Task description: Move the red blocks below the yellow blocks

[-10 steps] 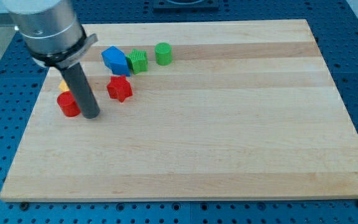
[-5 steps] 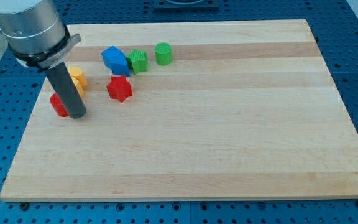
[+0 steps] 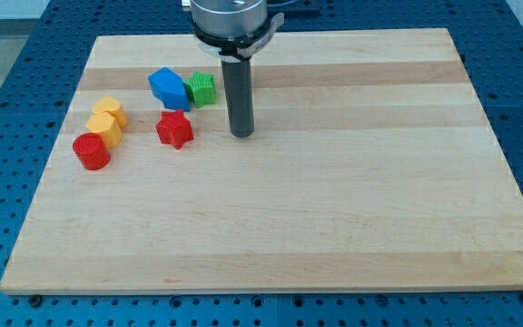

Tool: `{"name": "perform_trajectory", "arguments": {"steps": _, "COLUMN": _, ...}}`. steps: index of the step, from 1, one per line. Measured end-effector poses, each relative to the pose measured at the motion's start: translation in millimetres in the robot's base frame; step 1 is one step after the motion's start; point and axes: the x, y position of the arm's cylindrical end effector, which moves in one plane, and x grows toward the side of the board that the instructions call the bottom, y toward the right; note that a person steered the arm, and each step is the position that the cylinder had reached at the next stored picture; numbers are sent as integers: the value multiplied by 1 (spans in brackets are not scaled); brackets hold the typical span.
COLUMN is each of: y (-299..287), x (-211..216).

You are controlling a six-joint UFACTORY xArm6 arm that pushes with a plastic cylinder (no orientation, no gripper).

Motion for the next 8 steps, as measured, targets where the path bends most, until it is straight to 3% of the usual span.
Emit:
{"name": "perform_trajectory", "arguments": {"steps": 1, "y": 0, "x": -35}}
{"name": "perform_trajectory", "arguments": {"steps": 2, "y": -17, "x": -40}}
{"name": "perform_trajectory", "arguments": {"steps": 4, "y": -86, "x": 10}}
{"name": "perform_trajectory", "arguments": {"steps": 6, "y": -71, "x": -22}}
{"name": "perform_trajectory", "arguments": {"steps": 8, "y": -100, "x": 15}}
